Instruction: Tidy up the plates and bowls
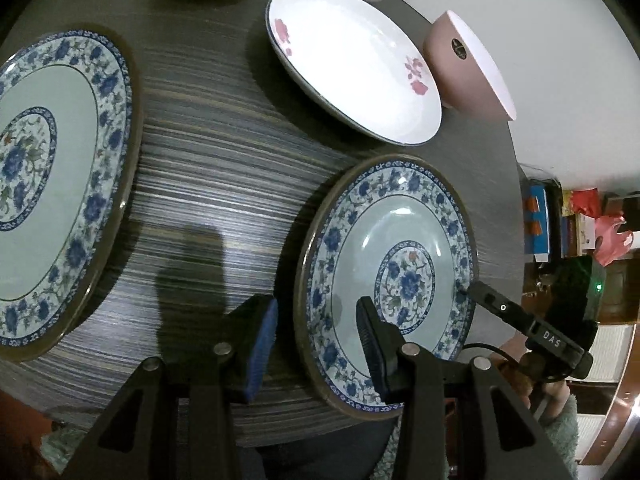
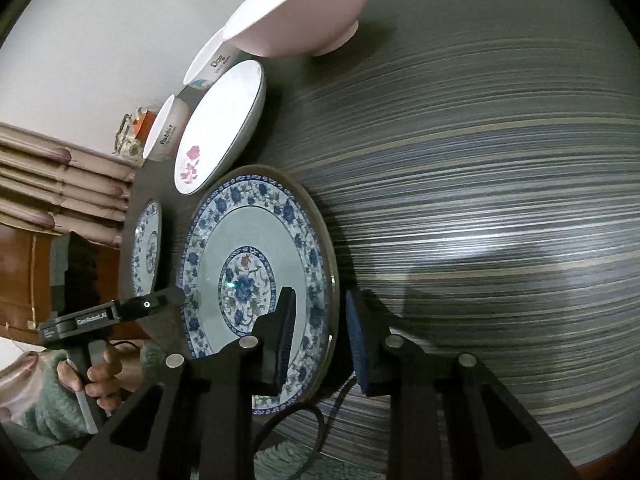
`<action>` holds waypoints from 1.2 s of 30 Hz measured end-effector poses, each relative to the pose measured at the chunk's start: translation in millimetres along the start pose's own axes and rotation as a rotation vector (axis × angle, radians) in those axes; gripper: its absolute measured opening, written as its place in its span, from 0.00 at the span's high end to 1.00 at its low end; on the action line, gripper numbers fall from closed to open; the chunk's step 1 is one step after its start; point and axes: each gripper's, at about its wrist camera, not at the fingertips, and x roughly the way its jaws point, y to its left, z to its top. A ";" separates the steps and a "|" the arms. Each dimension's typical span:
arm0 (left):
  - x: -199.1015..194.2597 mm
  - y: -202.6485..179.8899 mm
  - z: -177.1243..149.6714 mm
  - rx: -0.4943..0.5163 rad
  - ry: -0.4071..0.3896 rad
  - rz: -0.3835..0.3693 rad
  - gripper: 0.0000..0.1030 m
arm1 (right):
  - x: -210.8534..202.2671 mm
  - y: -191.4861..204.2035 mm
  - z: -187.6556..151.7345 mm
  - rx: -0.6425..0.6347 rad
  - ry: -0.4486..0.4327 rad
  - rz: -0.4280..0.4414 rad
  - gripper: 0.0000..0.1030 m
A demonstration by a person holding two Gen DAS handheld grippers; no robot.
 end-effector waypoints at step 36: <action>-14.5 -1.0 -6.2 0.117 -0.053 0.057 0.83 | 2.0 14.5 -10.0 -0.003 -0.006 -0.015 0.87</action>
